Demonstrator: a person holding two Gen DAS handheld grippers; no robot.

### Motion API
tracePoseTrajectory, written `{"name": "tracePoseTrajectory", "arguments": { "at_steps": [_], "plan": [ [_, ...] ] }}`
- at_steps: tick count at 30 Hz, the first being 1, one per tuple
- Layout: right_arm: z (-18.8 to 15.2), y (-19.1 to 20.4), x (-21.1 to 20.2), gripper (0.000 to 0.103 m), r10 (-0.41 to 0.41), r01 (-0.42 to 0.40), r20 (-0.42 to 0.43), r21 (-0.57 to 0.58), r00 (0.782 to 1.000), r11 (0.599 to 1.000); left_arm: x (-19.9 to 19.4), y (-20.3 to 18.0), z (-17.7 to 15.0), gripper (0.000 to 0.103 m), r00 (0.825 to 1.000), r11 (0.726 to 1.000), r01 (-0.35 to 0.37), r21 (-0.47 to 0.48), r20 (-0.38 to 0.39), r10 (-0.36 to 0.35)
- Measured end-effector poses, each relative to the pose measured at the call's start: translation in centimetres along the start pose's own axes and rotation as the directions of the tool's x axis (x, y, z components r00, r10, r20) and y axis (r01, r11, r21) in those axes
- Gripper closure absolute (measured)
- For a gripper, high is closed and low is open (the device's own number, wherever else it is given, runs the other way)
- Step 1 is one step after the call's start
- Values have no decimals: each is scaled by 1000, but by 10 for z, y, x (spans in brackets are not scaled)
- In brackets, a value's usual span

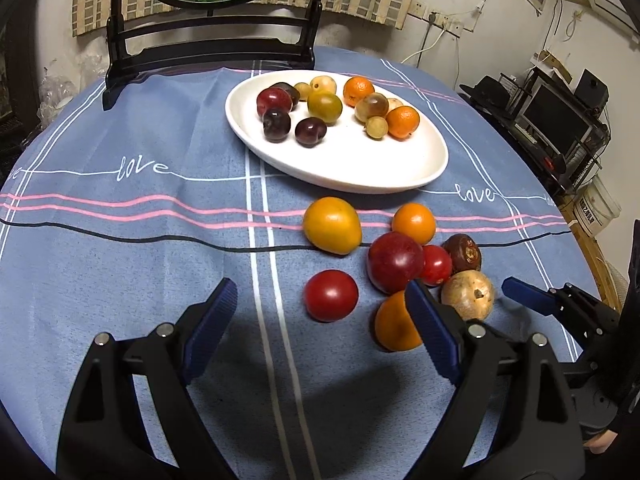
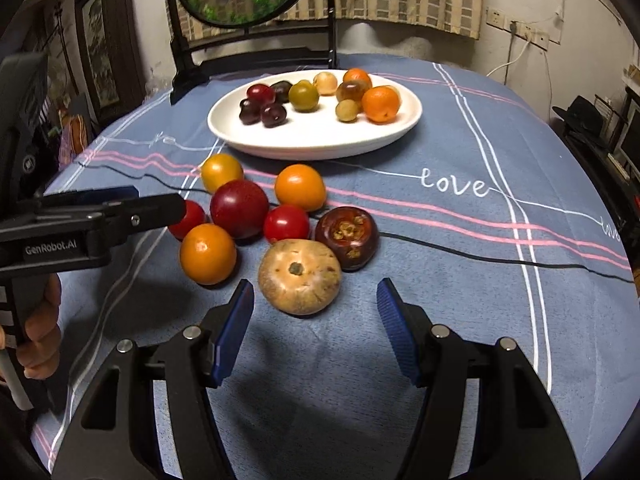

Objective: Organize fruits
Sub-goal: 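Grasp another large pale brown fruit with the right tool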

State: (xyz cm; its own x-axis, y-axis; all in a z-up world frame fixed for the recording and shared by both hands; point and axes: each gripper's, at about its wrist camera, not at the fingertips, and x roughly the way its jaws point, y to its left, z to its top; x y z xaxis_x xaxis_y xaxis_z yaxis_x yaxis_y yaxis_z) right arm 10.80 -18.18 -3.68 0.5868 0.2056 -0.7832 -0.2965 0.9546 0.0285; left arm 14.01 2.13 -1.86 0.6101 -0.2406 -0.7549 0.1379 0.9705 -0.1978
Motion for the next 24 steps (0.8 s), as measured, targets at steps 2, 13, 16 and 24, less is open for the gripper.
{"name": "tracePoseTrajectory", "arguments": {
  "at_steps": [2,13,16,24],
  "plan": [
    [4,5,3,39,-15,15,-12,-19,1000,1000,0,0,0,14,1000,1000,2,1,0,-2],
    [5,9,27,57,-31,29,-52,-37,998,999,1,-3,-1,14,1000,1000,2,9,-10,-2],
    [6,7,27,57,-20,18,-49,-38,999,999,2,-7,-3,14,1000,1000,6,18,-14,-6],
    [7,-5,16,57,3,-3,-29,1,1000,1000,2,-13,-5,13,1000,998,-29,50,-1,29]
  ]
}}
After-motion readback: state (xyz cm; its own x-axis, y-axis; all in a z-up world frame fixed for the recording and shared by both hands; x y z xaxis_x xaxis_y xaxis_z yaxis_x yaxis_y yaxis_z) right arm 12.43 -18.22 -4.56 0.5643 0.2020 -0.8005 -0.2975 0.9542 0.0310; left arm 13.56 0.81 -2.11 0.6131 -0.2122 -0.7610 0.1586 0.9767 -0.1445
